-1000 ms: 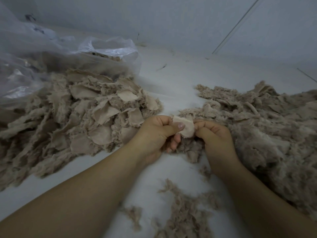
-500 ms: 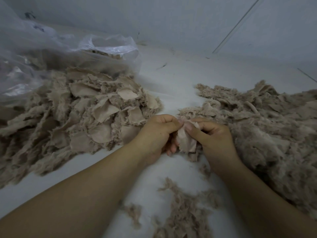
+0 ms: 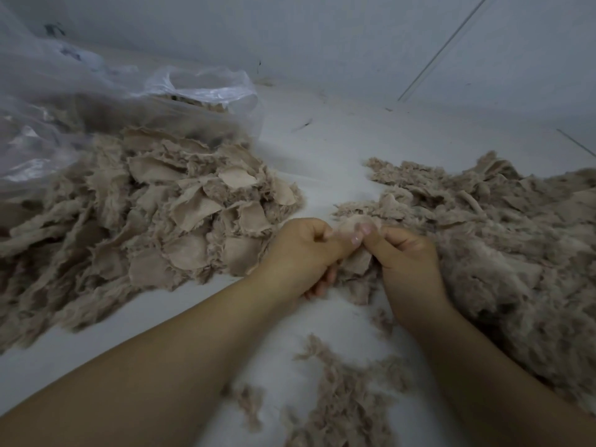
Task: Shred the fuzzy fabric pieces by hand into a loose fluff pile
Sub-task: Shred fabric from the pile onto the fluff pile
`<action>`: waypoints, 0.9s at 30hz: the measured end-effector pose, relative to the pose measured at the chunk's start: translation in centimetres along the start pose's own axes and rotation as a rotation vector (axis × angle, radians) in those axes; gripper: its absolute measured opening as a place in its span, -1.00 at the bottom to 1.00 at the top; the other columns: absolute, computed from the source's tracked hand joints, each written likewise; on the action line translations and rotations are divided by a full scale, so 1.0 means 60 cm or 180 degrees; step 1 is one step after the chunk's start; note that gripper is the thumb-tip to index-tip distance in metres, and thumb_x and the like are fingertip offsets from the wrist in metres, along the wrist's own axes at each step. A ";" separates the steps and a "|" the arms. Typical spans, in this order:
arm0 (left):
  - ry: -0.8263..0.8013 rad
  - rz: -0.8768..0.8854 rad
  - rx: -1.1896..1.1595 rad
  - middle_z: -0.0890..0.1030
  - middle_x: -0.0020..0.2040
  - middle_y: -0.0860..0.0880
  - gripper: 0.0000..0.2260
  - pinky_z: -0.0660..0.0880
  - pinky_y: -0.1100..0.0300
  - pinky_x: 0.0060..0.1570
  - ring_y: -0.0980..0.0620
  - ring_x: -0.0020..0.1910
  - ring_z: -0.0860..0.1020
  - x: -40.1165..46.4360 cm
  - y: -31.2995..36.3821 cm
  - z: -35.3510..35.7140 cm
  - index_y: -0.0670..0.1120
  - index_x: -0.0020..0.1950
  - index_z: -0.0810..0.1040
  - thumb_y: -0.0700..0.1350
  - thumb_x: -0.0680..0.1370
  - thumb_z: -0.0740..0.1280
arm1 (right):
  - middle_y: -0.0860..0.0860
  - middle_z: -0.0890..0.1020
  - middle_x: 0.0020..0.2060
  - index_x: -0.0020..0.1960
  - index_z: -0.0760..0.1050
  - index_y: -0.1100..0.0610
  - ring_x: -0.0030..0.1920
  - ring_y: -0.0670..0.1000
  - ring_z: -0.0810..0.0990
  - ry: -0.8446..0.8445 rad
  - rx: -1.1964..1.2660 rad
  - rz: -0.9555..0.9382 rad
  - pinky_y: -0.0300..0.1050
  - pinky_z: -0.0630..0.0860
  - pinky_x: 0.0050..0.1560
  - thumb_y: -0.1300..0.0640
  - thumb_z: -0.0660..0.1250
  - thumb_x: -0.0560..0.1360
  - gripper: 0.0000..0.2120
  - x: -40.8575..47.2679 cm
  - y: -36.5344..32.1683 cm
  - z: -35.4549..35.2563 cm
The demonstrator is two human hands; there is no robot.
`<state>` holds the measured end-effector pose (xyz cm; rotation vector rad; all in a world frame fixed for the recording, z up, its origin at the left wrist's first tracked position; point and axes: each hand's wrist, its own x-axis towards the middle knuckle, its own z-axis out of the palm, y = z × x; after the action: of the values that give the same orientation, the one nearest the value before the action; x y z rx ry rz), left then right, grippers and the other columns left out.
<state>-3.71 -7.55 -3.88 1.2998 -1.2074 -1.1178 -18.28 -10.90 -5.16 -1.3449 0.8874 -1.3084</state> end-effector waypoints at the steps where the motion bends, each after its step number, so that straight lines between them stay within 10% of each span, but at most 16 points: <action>1: -0.0067 -0.0001 0.0235 0.49 -0.56 -0.07 -0.72 0.27 0.32 -0.64 0.01 -0.69 0.36 0.001 0.000 0.003 -0.08 -0.20 0.43 0.05 0.52 0.42 | 0.33 0.64 -0.33 -0.31 0.62 0.25 -0.30 0.20 0.66 -0.0025 0.0028 0.0010 0.09 0.63 -0.12 0.13 0.39 0.53 -0.71 0.000 -0.001 0.000; 7: 0.0028 0.0043 -0.0218 0.46 -0.55 -0.09 -0.78 0.21 0.36 -0.64 0.02 -0.70 0.32 -0.002 0.005 -0.005 -0.10 -0.24 0.46 -0.15 0.61 0.30 | 0.24 0.68 -0.30 -0.28 0.64 0.24 -0.27 0.14 0.65 0.0089 -0.0062 -0.0014 0.04 0.60 -0.12 0.06 0.38 0.51 -0.70 0.000 -0.003 0.001; 12: 0.1516 0.0864 -0.1852 0.62 -0.07 -0.15 -0.88 0.55 0.15 -0.41 -0.08 -0.29 0.64 0.012 0.017 -0.016 -0.14 0.14 0.32 -0.27 0.64 0.21 | 0.04 0.73 -0.21 -0.23 0.66 0.15 -0.05 0.01 0.69 0.0302 -0.0170 0.0038 0.07 0.54 0.25 0.19 0.29 0.60 -0.72 0.005 -0.003 0.007; 21: 0.0648 0.0115 0.1486 0.53 -0.10 0.08 -0.62 0.49 0.20 -0.13 0.10 -0.11 0.54 0.027 -0.018 -0.009 0.00 0.09 0.56 0.16 0.40 0.50 | 0.04 0.73 -0.22 -0.28 0.68 0.07 -0.07 0.00 0.70 0.0214 -0.0168 0.0012 0.01 0.56 0.17 0.20 0.28 0.61 -0.67 0.002 -0.004 0.006; 27: 0.0306 0.0126 0.1472 0.54 -0.14 0.04 -0.76 0.50 0.15 -0.23 0.11 -0.25 0.51 0.028 -0.013 -0.009 0.05 -0.12 0.46 0.07 0.43 0.50 | -0.09 0.74 -0.17 -0.15 0.68 0.09 -0.06 -0.16 0.68 0.0046 -0.0455 -0.0091 -0.34 0.56 -0.07 0.30 0.32 0.57 -0.78 -0.001 -0.010 0.007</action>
<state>-3.01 -9.20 -4.64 1.6452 -1.4647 -0.7594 -17.97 -10.63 -4.55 -1.4649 0.9903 -1.2978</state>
